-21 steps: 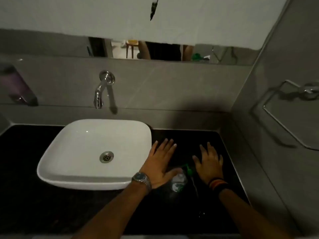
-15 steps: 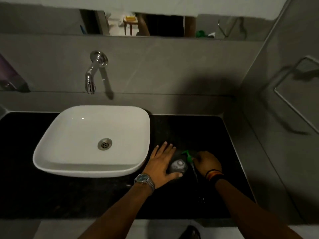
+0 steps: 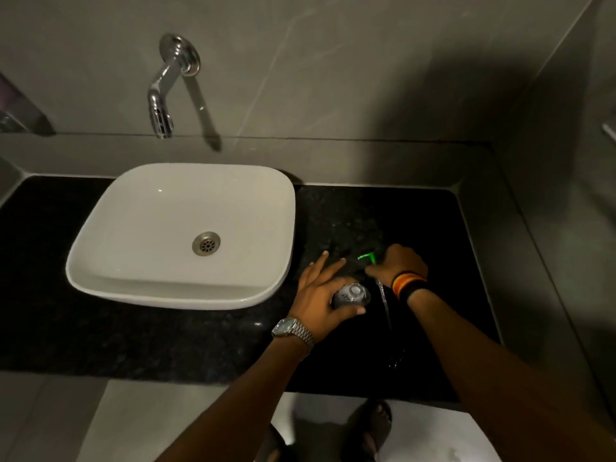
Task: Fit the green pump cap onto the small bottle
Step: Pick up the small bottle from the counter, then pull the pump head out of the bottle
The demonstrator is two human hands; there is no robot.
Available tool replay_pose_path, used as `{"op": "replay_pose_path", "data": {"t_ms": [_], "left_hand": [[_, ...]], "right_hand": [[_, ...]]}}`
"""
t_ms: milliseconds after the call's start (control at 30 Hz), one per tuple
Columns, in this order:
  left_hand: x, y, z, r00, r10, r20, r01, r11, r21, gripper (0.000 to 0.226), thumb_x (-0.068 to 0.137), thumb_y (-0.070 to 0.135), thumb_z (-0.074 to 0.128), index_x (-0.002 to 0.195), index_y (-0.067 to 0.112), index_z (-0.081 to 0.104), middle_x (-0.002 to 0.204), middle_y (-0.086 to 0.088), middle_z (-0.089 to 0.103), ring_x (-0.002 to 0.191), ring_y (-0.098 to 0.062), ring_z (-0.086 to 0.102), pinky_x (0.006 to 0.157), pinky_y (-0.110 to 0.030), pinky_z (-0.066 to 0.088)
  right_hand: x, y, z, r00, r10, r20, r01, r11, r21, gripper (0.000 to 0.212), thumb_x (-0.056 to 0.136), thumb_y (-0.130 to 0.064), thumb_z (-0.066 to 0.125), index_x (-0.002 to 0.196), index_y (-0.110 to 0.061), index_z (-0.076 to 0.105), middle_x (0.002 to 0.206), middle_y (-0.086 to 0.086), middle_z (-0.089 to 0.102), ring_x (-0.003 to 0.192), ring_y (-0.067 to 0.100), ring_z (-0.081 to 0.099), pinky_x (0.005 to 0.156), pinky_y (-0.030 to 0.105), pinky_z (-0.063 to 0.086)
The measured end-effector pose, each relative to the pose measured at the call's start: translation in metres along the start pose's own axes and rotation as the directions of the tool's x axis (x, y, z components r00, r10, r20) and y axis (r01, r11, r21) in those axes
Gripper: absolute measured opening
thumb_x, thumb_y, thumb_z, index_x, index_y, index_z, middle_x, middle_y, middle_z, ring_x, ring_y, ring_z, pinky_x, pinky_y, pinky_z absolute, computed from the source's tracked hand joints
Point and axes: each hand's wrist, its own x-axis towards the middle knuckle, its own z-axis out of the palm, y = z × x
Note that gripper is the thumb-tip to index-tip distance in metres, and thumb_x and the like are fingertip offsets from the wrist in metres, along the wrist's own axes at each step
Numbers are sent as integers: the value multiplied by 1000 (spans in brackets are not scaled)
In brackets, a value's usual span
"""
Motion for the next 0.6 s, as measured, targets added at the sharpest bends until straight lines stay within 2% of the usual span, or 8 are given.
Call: {"op": "replay_pose_path", "data": {"t_ms": [33,100,167,233,333,433,600], "left_hand": [[1,0,0,1000,-3,3,3,1000,-7,56,75,63,76,123,38,64,156,11,39,151,-5,0,119,-28,-6],[1,0,0,1000,-13,8,13,1000,-5,55,75,63,75,123,37,66,157,14,35,152,-8,-1,120,-32,-4],[0,0,-1,1000,-22,15,22,1000,-6,55,74,65,75,122,38,67,157,19,30,152,-10,-2,120,-35,-4],[-1,-1,-1,1000,-24,5,24,999,-26,56,72,67,74,120,38,68,157,22,28,152,-8,-4,118,-32,-8],[0,-1,-1,1000,1,-5,-1,999,-39,57,71,69,72,119,37,69,159,18,29,152,-7,-4,117,-28,-11],[1,0,-3,999,31,-10,-31,999,-10,56,70,69,71,117,37,70,159,16,28,152,-8,-4,116,-24,-16],[0,0,-3,999,41,-8,-41,999,24,56,70,70,71,118,42,68,158,20,25,149,0,-12,112,-21,-22]], "right_hand": [[-6,1,-10,999,-28,-42,30,998,57,44,66,-56,75,83,-15,75,88,9,76,87,32,72,74,35,57],[-28,7,-30,966,-101,-237,151,967,204,44,68,-61,73,70,-18,72,74,2,72,74,23,69,68,31,54],[-62,13,-47,875,-157,-459,337,876,344,37,68,-59,77,70,-23,69,75,-7,67,69,8,63,65,24,52],[-98,15,-61,802,-174,-571,483,753,448,28,68,-53,81,76,-30,68,79,-10,63,71,5,61,63,13,48],[-130,12,-72,726,-158,-669,597,627,500,22,70,-46,81,80,-33,66,79,-8,63,68,8,60,59,12,48],[-137,4,-68,663,-152,-733,654,593,469,23,73,-41,81,84,-27,67,79,-3,62,64,13,57,55,16,47],[-129,-1,-32,689,-191,-699,628,638,445,22,74,-42,80,88,-32,67,81,-10,57,68,12,57,57,20,46]]}}
